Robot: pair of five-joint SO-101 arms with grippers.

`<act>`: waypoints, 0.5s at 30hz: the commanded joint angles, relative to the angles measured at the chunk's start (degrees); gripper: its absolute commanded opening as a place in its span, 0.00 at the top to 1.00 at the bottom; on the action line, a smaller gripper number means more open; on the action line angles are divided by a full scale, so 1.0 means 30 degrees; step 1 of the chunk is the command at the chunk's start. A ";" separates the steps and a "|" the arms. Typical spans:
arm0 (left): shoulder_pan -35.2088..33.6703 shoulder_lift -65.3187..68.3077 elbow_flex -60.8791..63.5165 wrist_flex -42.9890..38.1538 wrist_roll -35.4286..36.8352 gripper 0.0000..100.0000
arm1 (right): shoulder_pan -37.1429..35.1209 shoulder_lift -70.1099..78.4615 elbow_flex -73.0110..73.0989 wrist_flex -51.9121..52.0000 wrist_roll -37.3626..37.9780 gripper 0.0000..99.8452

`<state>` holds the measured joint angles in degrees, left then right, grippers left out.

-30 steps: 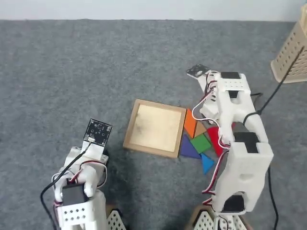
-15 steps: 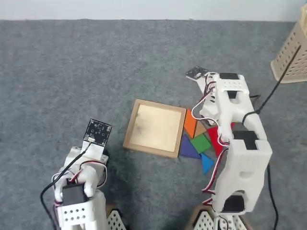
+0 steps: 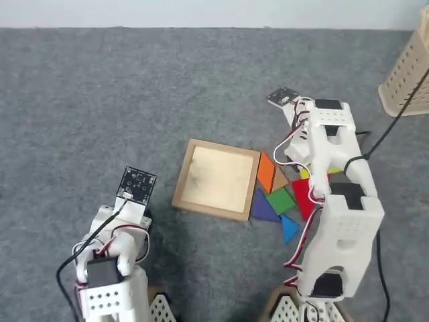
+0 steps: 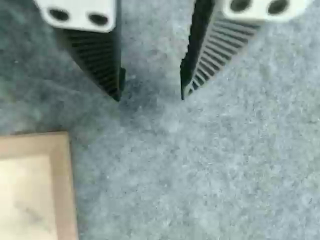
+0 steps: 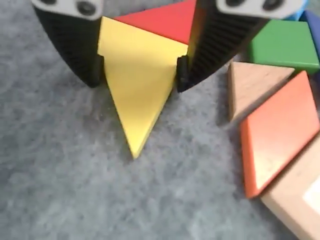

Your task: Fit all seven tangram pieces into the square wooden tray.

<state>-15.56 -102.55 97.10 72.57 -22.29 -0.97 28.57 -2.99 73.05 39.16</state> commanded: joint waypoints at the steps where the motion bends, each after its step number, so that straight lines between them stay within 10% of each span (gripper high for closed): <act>1: 0.0000 -0.0205 -0.0132 0.0059 0.0117 0.82 | 0.0132 -0.2799 -0.0938 0.1656 -0.0117 0.71; 15: 0.0000 -0.0205 -0.0132 0.0059 0.0117 0.82 | 0.0894 -0.6139 0.6330 -0.2183 0.3868 0.66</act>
<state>-15.56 -102.55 97.10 72.57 -22.29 1.14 13.89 15.47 69.45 48.40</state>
